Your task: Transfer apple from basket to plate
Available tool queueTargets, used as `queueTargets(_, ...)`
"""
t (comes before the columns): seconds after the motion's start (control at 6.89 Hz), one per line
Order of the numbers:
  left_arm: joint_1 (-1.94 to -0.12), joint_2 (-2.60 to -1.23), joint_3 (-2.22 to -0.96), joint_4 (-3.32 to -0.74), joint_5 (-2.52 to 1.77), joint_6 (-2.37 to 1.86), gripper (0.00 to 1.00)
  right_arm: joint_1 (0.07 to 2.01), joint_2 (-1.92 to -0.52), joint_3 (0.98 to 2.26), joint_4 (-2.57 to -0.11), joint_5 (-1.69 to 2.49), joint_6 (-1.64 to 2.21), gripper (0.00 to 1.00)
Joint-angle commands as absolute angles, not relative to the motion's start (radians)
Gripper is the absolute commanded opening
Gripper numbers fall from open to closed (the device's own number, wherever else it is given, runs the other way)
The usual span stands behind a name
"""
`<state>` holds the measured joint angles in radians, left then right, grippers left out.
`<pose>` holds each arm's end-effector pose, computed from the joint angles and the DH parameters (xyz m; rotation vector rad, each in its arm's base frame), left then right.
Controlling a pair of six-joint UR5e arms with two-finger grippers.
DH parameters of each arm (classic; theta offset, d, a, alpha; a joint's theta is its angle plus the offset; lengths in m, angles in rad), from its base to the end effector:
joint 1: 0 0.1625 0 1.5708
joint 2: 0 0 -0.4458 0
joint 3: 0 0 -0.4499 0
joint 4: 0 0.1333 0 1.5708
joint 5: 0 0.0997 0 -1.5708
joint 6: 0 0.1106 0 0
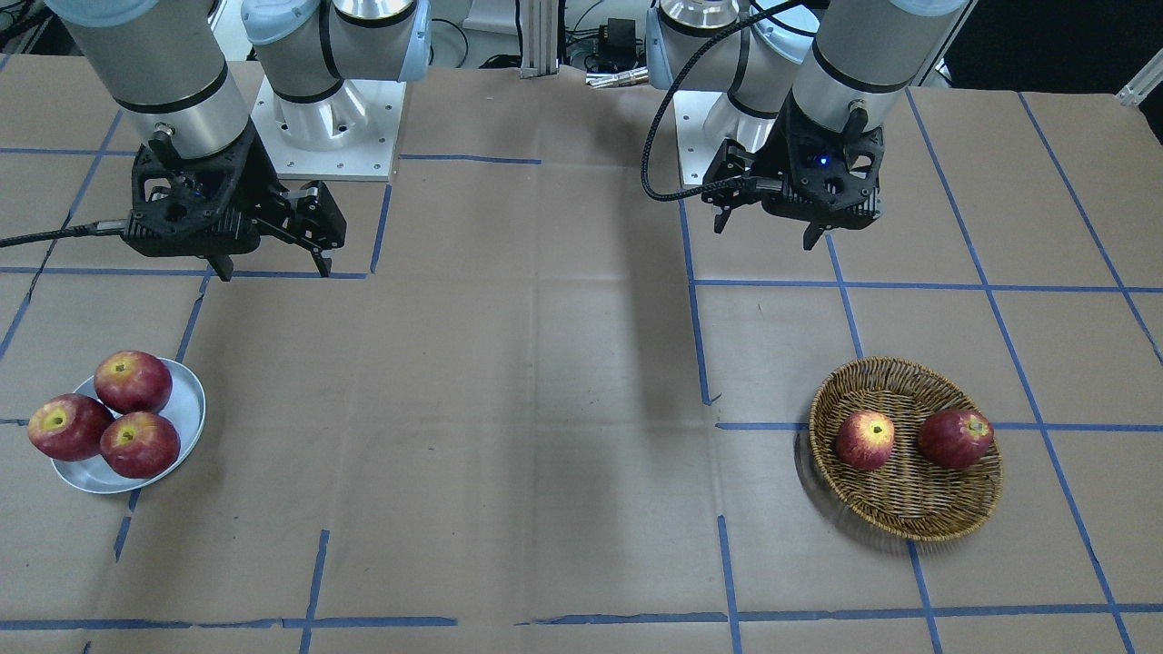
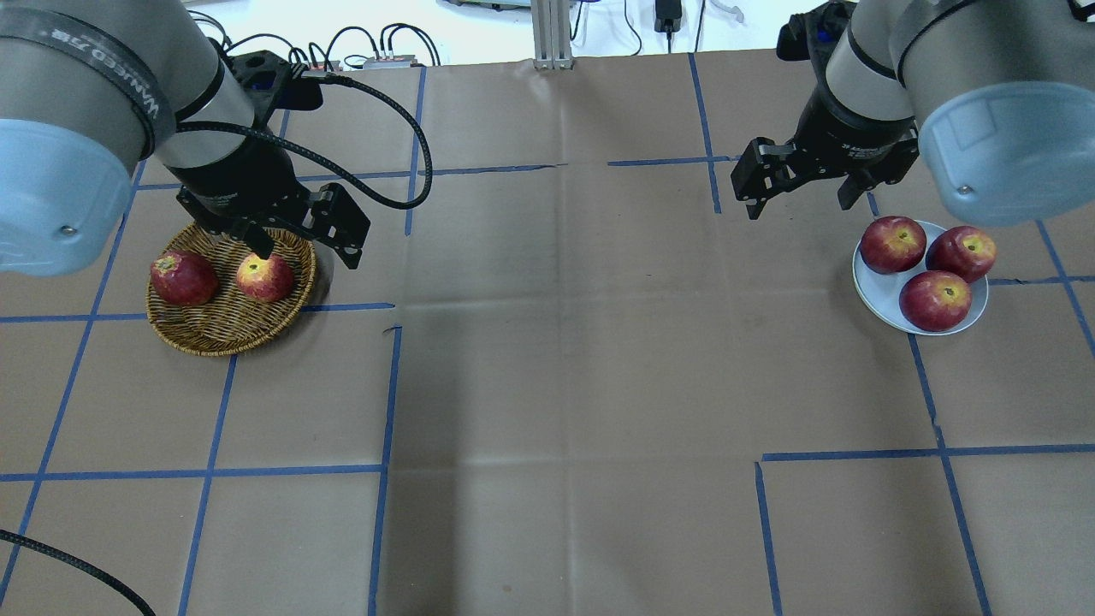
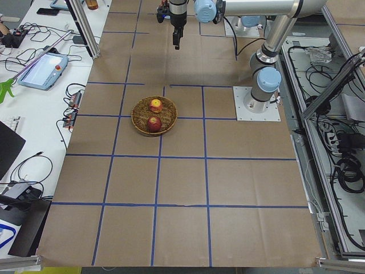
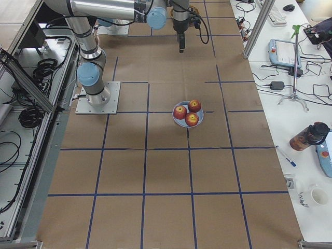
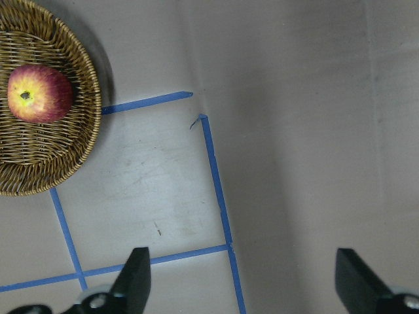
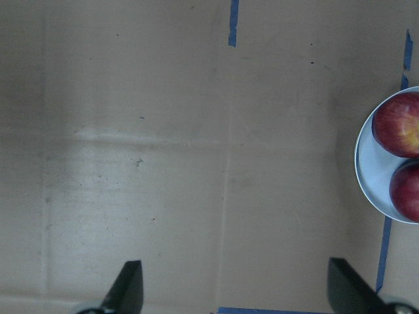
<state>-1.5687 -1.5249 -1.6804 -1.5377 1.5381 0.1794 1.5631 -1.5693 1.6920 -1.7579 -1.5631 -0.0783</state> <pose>-0.1358 -0.5251 0.4656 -0.2742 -3.0938 -0.0428 0.1299 -0.5548 0.4493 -0.1110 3.1331 -0.1014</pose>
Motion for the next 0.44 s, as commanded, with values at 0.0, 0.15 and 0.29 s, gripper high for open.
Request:
queueTargets(0.0,-1.566,-1.522,-1.681,-1.536,1.537,0.184,0.99,1.563,-1.569,1.692,-1.758,-1.563,-0.078,1.00)
queueTargets(0.15,-1.566,-1.522,-1.681,-1.531,1.534,0.184,0.99,1.563,-1.569,1.692,-1.758,-1.563,-0.078,1.00)
queueTargets(0.29,-1.565,-1.526,-1.684,-1.520,1.535,0.189,0.99,1.563,-1.569,1.692,-1.758,-1.563,-0.078,1.00)
